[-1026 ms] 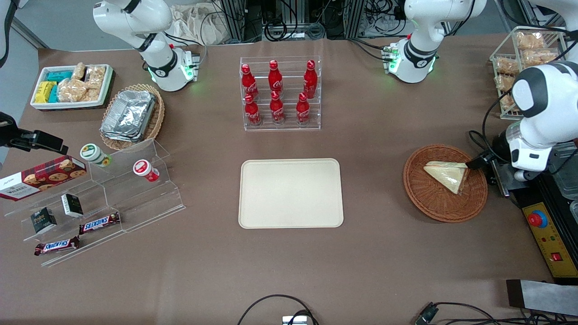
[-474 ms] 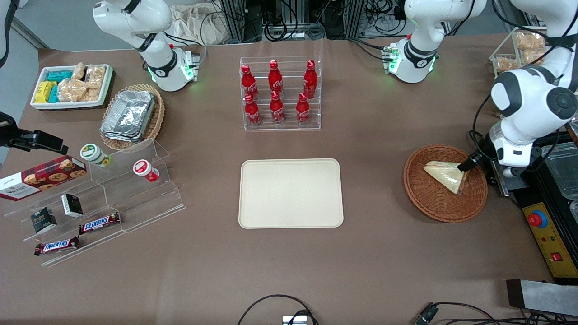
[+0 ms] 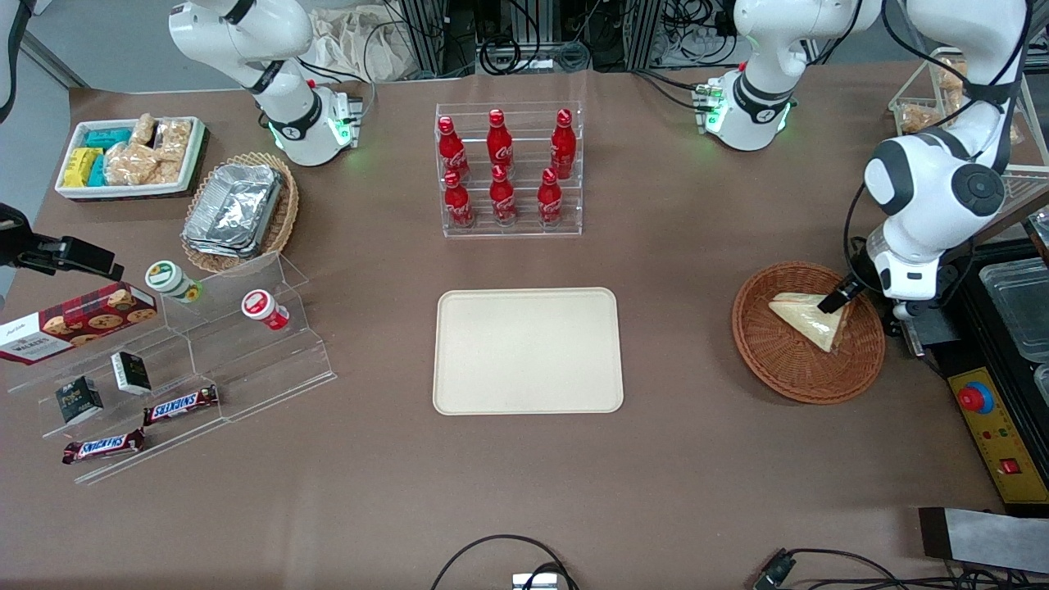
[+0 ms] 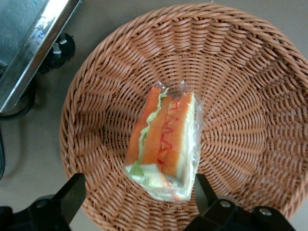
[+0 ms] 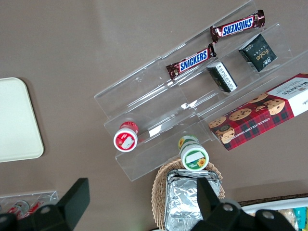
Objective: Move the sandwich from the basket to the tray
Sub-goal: 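Lower the open left gripper onto the wrapped sandwich in the basket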
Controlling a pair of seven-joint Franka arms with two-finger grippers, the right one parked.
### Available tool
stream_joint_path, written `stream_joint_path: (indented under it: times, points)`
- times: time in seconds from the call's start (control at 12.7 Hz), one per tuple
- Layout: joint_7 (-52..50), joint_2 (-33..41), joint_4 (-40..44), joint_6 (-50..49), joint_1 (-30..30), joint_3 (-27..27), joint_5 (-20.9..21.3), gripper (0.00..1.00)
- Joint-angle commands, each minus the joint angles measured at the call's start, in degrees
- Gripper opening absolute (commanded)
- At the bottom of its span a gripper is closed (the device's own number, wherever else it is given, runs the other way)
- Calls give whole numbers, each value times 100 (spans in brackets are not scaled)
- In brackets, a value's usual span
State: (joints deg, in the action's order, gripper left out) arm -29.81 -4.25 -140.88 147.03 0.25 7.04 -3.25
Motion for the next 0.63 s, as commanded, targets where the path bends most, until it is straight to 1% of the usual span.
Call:
stream_joint_path:
  times: [0.0,0.16,0.24,0.32,0.39,0.47,0.55]
  points:
    - [-95,-146,-71,335,-34,-9,-35,100]
    - [-95,-207,-63,388,-34,-9,-35,100]
    - [-112,-260,-63,458,-34,-9,-44,98]
    - [-191,-322,-45,511,-51,-9,-44,91]
    - [-218,-348,-45,546,-69,-9,-35,82]
    - [-227,-349,-36,546,-69,-9,-44,68]
    - [-288,-357,-27,546,-69,-9,-35,44]
